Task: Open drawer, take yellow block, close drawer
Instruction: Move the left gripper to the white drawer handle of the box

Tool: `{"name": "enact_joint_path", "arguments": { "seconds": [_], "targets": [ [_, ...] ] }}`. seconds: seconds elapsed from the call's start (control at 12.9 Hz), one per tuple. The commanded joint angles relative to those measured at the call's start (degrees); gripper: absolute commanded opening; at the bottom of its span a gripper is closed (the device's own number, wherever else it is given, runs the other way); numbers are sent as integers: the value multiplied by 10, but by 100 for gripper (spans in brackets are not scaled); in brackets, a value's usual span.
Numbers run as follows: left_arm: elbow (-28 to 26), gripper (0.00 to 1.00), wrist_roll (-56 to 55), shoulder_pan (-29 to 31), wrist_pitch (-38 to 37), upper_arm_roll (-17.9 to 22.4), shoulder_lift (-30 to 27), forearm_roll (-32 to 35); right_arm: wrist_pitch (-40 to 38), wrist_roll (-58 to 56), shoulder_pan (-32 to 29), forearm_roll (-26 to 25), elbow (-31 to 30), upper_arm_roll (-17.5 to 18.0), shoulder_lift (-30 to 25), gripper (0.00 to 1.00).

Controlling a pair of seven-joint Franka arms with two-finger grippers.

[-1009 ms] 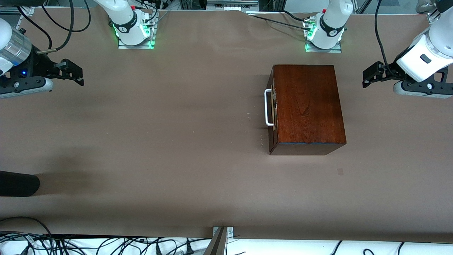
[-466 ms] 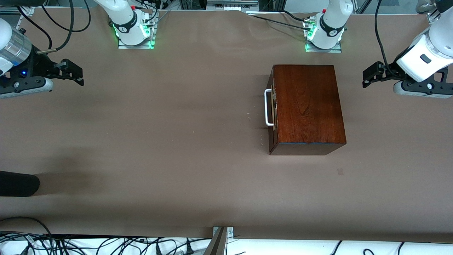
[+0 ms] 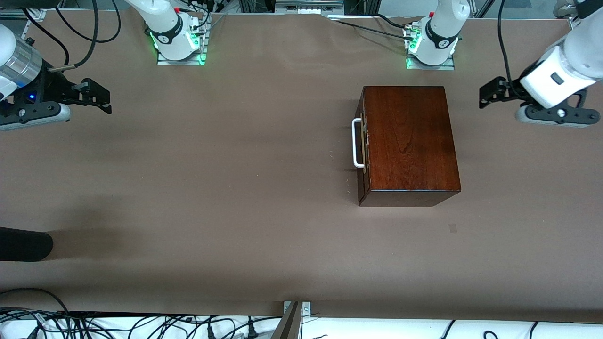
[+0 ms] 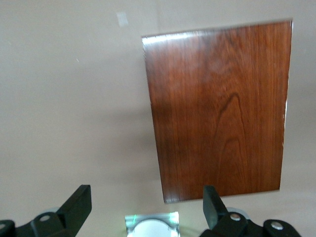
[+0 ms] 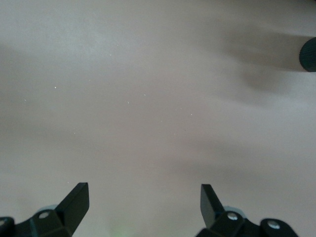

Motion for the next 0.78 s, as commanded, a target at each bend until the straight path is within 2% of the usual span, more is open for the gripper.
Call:
{"name": "enact_joint_path", "arguments": {
  "seconds": [0.0, 0.31, 0.54, 0.7],
  "targets": [
    [12, 100, 3, -3, -34, -38, 18, -3, -12, 9, -2, -2, 10, 2, -1, 100],
    [33, 100, -35, -19, -4, -99, 89, -11, -12, 9, -1, -2, 10, 1, -1, 100],
    [85, 100, -129, -69, 26, -105, 168, -14, -12, 9, -2, -2, 10, 2, -1, 100],
    [99, 100, -193, -112, 59, -105, 195, -12, -12, 9, -2, -2, 10, 1, -1, 100]
  ]
}}
